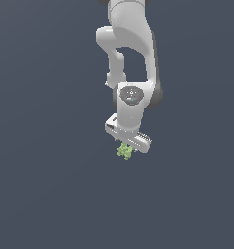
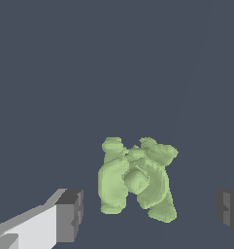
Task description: Pick up the object and move it to a goal position.
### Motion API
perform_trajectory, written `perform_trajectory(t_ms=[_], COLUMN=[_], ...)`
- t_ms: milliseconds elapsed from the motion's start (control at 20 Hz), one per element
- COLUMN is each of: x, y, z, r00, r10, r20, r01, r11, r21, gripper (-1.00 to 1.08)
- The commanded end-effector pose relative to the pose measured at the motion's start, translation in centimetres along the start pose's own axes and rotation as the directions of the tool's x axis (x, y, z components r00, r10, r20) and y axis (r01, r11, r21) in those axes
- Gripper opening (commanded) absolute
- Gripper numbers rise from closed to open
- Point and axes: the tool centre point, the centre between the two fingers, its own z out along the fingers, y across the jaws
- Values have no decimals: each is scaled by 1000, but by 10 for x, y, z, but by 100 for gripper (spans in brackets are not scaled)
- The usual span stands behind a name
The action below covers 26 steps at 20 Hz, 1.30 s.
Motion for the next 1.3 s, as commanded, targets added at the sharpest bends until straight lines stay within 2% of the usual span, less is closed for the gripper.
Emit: perform_trajectory(t_ms=[0, 350, 800, 1050, 1100, 1250], x=[0, -1, -2, -1, -1, -1], y=[-2, -2, -2, -2, -2, -2], z=[2, 6, 46, 52, 52, 52], r00=[1000, 1000, 1000, 1000, 1000, 1000], r10=[16, 17, 21, 21, 21, 21], r20=[-1, -1, -2, -2, -2, -2], r01=[-16, -17, -21, -21, -21, -21], r11=[1000, 1000, 1000, 1000, 1000, 1000], r21=[1, 0, 1, 1, 1, 1], gripper=[100, 100, 100, 100, -100, -100])
